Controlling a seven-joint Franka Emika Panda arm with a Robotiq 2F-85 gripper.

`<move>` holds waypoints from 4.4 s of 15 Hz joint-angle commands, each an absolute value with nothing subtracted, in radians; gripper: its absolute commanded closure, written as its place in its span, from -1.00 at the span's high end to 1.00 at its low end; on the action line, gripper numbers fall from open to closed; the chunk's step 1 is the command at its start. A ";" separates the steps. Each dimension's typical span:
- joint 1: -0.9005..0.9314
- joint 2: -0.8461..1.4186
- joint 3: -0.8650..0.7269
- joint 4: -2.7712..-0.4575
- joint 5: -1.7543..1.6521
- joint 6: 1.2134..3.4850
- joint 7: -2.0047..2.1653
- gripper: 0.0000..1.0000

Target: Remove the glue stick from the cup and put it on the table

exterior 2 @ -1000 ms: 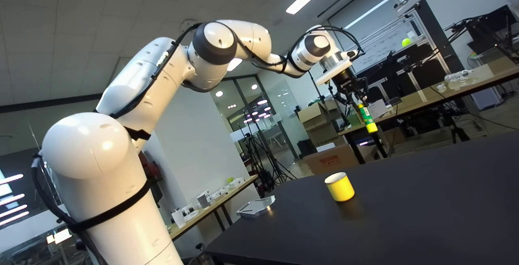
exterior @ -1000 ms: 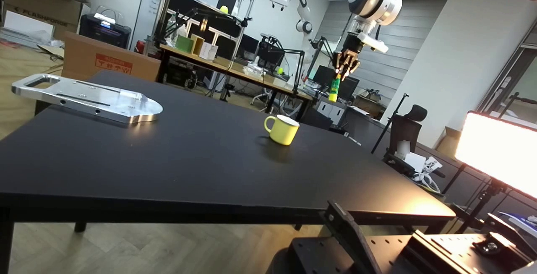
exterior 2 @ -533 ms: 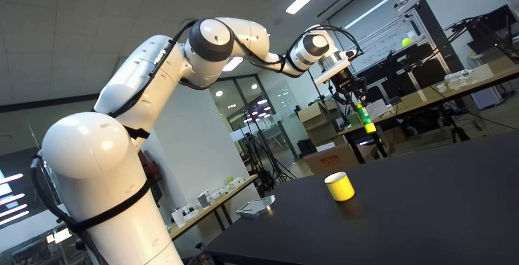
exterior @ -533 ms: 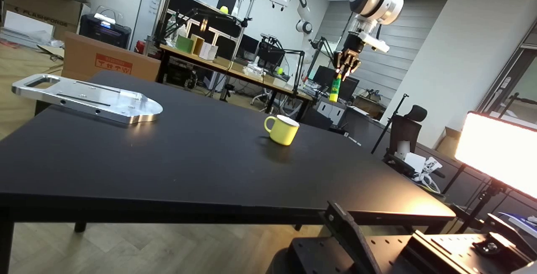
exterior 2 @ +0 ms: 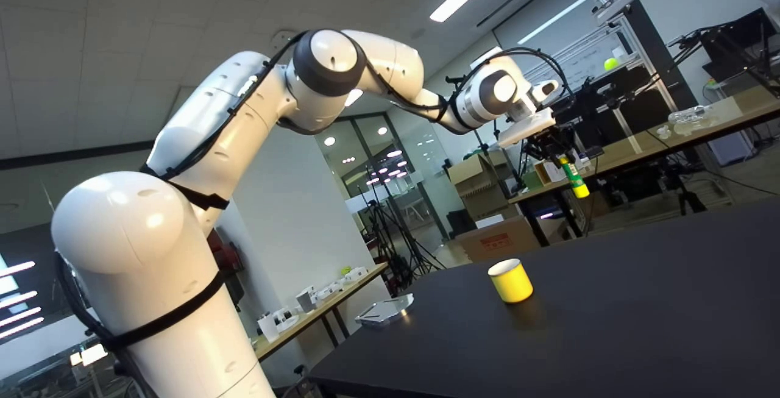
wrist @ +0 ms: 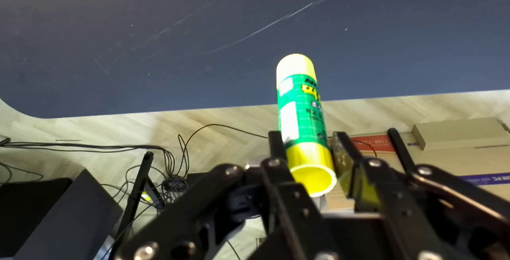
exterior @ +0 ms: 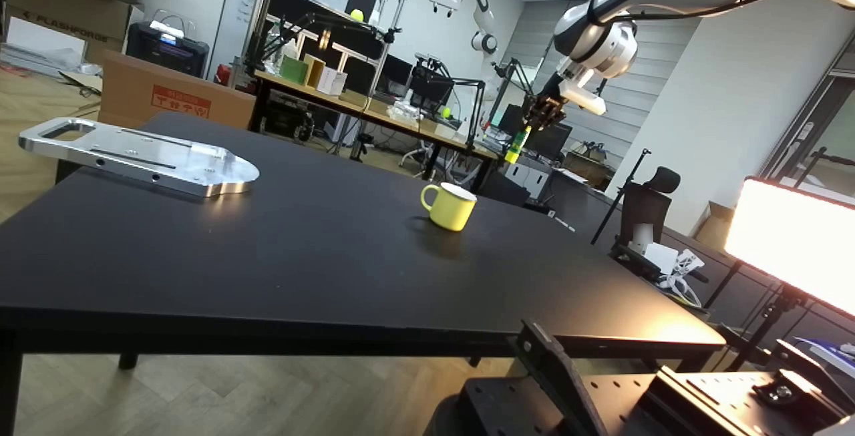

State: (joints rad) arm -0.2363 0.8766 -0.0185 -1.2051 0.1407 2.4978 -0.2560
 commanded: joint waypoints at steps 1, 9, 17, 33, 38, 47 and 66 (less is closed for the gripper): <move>-0.298 0.888 0.037 -1.297 0.193 2.657 -0.253 -0.82; -0.337 0.920 0.029 -1.420 0.189 2.828 -0.187 -0.82; -0.174 0.947 -0.129 -1.458 0.143 2.850 0.036 -0.82; -0.021 0.973 -0.243 -1.445 0.063 2.743 0.211 -0.82; -0.009 0.976 -0.265 -1.443 0.046 2.732 0.248 -0.82; -0.042 0.980 -0.226 -1.447 0.039 2.740 0.197 -0.32; -0.080 0.973 -0.215 -1.486 0.048 2.835 0.176 0.72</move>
